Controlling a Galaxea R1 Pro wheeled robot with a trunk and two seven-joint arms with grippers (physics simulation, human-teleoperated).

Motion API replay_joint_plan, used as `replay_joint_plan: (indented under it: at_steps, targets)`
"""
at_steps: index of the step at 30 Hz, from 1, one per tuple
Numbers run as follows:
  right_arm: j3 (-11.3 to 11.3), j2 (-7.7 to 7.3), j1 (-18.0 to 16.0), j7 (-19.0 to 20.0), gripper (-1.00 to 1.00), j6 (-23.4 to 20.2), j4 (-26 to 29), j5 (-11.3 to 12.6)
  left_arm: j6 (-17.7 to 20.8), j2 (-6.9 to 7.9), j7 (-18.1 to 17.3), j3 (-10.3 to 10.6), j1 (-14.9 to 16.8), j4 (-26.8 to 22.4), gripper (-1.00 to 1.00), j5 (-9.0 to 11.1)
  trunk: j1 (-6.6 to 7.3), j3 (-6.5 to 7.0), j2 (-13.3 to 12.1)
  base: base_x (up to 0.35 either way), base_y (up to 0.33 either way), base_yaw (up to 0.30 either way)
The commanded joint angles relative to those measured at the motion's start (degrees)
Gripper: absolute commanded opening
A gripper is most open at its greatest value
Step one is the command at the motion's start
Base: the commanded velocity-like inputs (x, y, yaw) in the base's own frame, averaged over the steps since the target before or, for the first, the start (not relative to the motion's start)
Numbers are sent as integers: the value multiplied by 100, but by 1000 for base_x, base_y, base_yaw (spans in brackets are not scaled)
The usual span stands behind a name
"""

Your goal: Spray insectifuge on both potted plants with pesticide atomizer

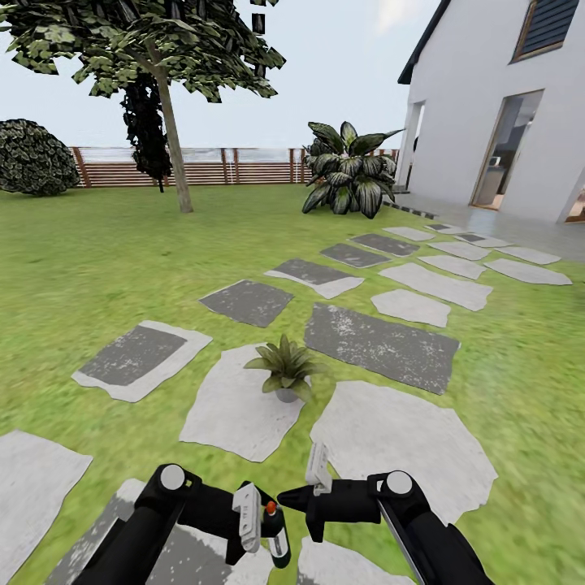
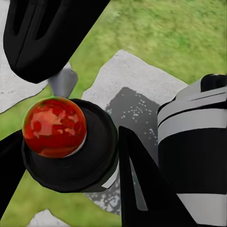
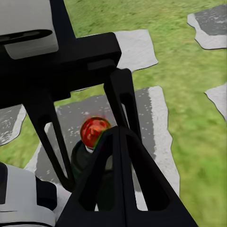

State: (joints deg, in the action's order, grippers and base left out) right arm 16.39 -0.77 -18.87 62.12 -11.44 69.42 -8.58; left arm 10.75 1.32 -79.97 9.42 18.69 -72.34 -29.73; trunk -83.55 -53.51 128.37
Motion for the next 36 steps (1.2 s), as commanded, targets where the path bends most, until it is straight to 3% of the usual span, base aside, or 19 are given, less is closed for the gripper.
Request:
replay_joint_plan:
  at_steps: [1,11,15,18,20,22,24,28,29,33,36]
  targets:
    - [4,-2,-3,14,-100,-60,10,-3,60,-7,-19,7,3,-8,-100,-16,1,-6,2,0,0,0]
    - [4,-2,-3,14,-100,-60,10,-3,62,-44,-2,0,12,-5,-100,-31,1,-6,2,0,0,0]
    - [4,-2,-3,13,-100,-60,24,-3,67,12,5,-9,7,13,-100,-55,1,-6,2,0,0,0]
    - [3,-2,-3,13,-100,-60,30,-3,71,69,53,-29,4,71,-100,-258,1,-6,2,0,0,0]
    - [-2,-2,-3,14,-100,-60,31,-3,65,102,70,-52,4,95,-100,-542,1,-6,2,0,0,0]
    - [-9,-8,-3,13,-100,-59,33,-3,60,206,76,-146,3,103,-100,-834,1,-6,2,0,0,0]
    - [-18,-10,-3,12,-100,-60,29,-3,55,315,77,-277,-1,105,-100,-926,1,-6,2,0,0,0]
    - [-34,-11,-3,11,-100,-57,25,-4,54,761,78,-480,-5,111,-100,-962,1,-6,2,0,0,0]
    - [-37,-11,-3,11,100,-54,18,-6,56,879,78,-495,-5,112,-100,-963,1,-6,2,0,0,0]
    - [-54,-16,-3,13,100,-52,4,-11,80,1127,84,-559,-5,103,-100,-984,1,-6,2,0,0,0]
    - [-69,-34,-3,-28,100,-50,-14,-22,98,1211,117,-918,-1,97,-100,-1085,1,-6,2,0,0,0]
